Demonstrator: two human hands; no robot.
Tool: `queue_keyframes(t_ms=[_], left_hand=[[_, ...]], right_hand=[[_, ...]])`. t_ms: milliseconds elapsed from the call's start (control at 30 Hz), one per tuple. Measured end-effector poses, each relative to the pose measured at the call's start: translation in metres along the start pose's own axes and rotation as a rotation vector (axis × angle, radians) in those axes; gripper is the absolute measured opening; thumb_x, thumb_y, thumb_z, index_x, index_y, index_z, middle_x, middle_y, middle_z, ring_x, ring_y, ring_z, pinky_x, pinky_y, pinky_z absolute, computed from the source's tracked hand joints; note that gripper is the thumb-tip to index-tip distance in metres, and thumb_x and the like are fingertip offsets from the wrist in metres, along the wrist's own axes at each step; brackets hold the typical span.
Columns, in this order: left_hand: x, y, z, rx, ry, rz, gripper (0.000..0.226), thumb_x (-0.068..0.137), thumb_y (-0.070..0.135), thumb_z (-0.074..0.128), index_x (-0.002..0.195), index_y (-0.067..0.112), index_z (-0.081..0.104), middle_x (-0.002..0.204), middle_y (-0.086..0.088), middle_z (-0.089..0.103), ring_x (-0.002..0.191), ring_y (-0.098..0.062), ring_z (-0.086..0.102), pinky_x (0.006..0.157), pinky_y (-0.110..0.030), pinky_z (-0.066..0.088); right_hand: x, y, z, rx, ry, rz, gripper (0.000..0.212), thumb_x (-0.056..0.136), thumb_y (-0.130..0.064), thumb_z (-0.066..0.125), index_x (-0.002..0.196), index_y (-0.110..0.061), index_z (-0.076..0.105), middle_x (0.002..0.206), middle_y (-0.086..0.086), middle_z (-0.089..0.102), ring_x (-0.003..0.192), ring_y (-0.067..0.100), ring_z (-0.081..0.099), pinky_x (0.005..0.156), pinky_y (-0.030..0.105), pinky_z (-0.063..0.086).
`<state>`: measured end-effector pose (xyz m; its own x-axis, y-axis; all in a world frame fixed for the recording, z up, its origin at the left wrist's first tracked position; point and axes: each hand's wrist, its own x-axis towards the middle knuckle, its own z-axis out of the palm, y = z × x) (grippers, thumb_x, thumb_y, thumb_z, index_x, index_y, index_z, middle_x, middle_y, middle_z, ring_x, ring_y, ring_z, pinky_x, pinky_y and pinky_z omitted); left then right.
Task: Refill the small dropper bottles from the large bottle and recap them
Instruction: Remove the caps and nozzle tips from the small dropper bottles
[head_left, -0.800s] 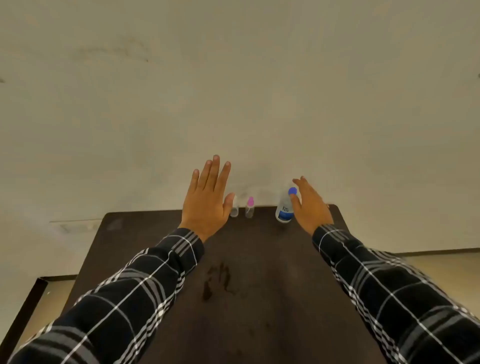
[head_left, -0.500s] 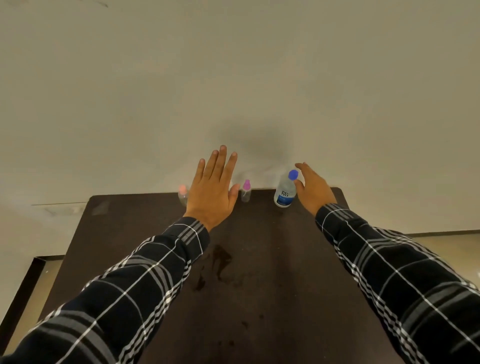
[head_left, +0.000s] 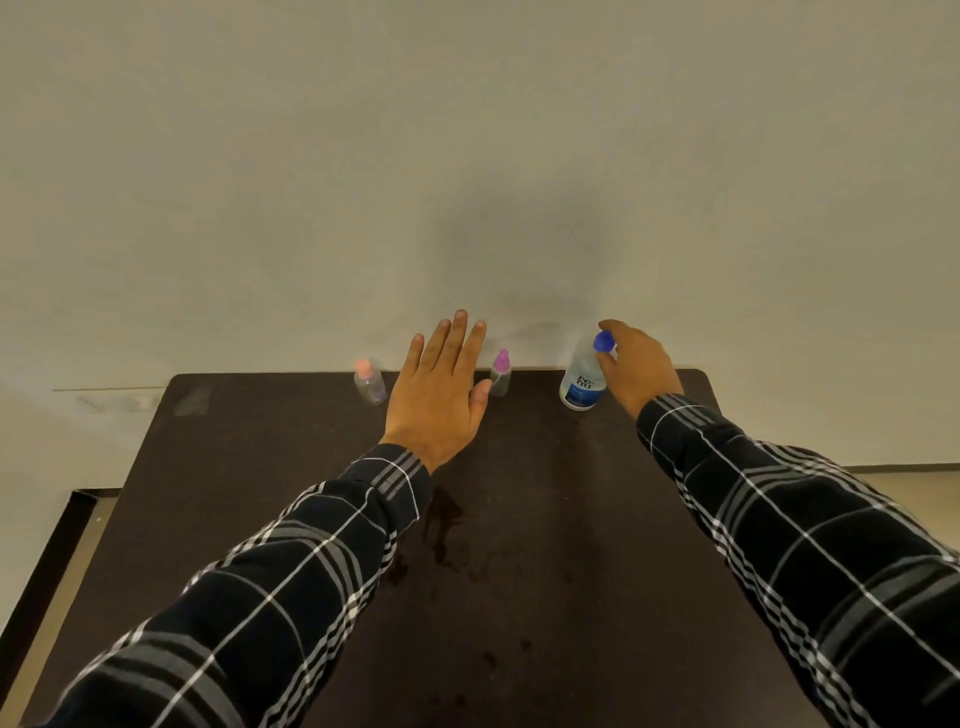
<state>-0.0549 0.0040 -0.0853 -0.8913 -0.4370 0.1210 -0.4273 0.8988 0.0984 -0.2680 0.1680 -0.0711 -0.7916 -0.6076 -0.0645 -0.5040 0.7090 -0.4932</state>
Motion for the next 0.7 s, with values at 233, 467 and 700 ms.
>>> queue_keyframes(t_ms=[233,467,700], left_hand=[[-0.008,-0.009,0.018,-0.047,-0.061,-0.053,0.068,0.101,0.049,0.027,0.157,0.019,0.000,0.165,-0.006,0.002,0.151,-0.026,0.012,0.122,-0.044,0.012],[-0.025,-0.015,0.035,-0.095,-0.084,-0.075,0.065,0.101,0.047,0.032,0.156,0.018,0.012,0.162,-0.005,0.021,0.148,-0.026,0.022,0.121,-0.042,0.020],[-0.029,-0.013,0.045,-0.106,-0.080,-0.052,0.049,0.101,0.040,0.037,0.146,0.019,0.039,0.144,0.000,0.046,0.129,-0.021,0.046,0.104,-0.037,0.043]], right_hand=[[0.008,0.001,0.004,-0.025,0.048,0.006,0.036,0.098,-0.016,0.058,0.133,-0.012,0.054,0.128,0.014,0.062,0.113,0.033,0.060,0.099,0.042,0.050],[-0.015,-0.017,0.026,-0.343,0.397,-0.304,0.038,0.091,-0.029,0.063,0.126,-0.019,0.054,0.120,0.006,0.058,0.104,0.028,0.058,0.083,0.045,0.052],[-0.013,-0.042,0.075,0.138,-0.069,-0.178,0.044,0.097,-0.025,0.061,0.138,-0.018,0.049,0.120,0.005,0.059,0.093,0.018,0.060,0.091,0.036,0.053]])
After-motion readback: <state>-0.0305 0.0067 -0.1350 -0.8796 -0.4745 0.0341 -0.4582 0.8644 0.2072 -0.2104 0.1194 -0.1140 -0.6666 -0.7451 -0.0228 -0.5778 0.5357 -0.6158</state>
